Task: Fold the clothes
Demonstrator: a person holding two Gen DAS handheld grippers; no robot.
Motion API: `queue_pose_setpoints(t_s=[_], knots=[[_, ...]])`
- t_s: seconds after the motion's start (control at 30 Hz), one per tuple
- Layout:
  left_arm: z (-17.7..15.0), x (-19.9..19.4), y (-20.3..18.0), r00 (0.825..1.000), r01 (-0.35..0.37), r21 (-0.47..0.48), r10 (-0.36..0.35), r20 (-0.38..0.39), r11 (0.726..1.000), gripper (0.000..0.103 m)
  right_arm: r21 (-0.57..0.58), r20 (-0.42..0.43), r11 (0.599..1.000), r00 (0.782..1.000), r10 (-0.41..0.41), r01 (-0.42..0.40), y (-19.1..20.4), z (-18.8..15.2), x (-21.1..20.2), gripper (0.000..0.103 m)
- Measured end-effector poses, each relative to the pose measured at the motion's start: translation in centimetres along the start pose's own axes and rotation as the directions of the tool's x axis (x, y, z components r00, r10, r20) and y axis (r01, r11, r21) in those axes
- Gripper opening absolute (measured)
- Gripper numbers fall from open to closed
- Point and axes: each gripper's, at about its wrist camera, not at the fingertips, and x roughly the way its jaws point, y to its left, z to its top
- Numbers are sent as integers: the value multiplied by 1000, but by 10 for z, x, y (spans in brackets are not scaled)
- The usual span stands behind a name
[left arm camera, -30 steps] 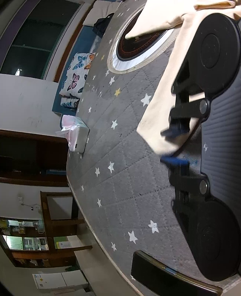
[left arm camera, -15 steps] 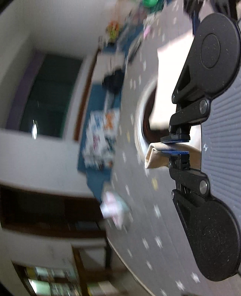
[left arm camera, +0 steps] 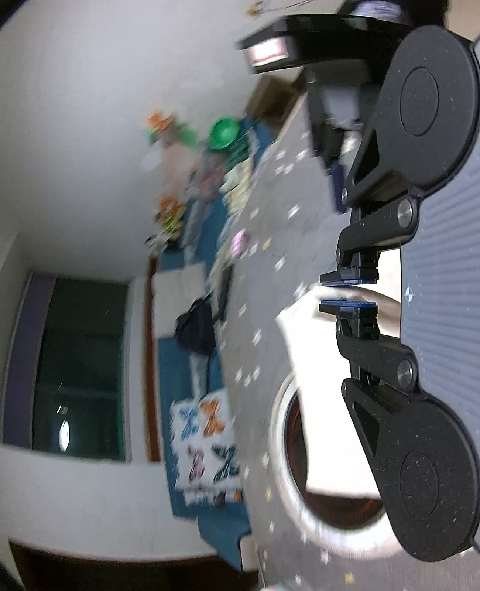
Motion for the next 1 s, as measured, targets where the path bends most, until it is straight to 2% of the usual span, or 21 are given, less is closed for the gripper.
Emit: queue_pose_setpoints(t_s=[0.07, 0.1, 0.13, 0.2, 0.33, 0.43, 0.5, 0.6, 0.77, 0.9, 1.0], knots=[[-8, 12, -9, 999, 27, 23, -26, -39, 999, 10, 18, -2, 1000, 1000, -13, 13, -7, -3, -2, 65], [-12, 14, -13, 998, 34, 35, -33, -54, 999, 16, 27, -3, 1000, 1000, -16, 16, -9, -4, -2, 64], [-17, 15, -15, 997, 36, 44, -33, -65, 998, 26, 36, -3, 999, 1000, -19, 19, -11, -5, -2, 64], [-25, 13, -15, 997, 34, 59, -30, -77, 998, 36, 53, -3, 999, 1000, -14, 14, -13, -4, -2, 59], [-34, 1, 6, 996, -47, 73, 52, -75, 996, 41, 51, -2, 998, 1000, 24, -24, -5, -1, -1, 53], [-42, -6, 32, 983, -158, 70, 163, -84, 985, 42, 37, -17, 997, 997, 70, -70, 8, 1, 4, 47], [-48, -9, 52, 969, -219, 51, 223, -103, 974, 41, 24, -31, 996, 996, 88, -87, 17, 2, 11, 35], [-60, -13, 77, 947, -292, 25, 292, -133, 956, 39, 24, -53, 994, 993, 105, -104, 25, 3, 23, 23], [-80, -16, 105, 926, -337, -14, 328, -185, 942, 36, -16, -82, 996, 993, 88, -89, 36, 2, 39, 23], [-83, -25, 110, 931, -333, -33, 323, -167, 942, 36, -38, -88, 997, 994, 68, -72, 37, 2, 39, 21], [-72, -26, 110, 938, -326, -37, 318, -141, 945, 36, -53, -69, 996, 995, 67, -71, 39, 7, 32, 22]])
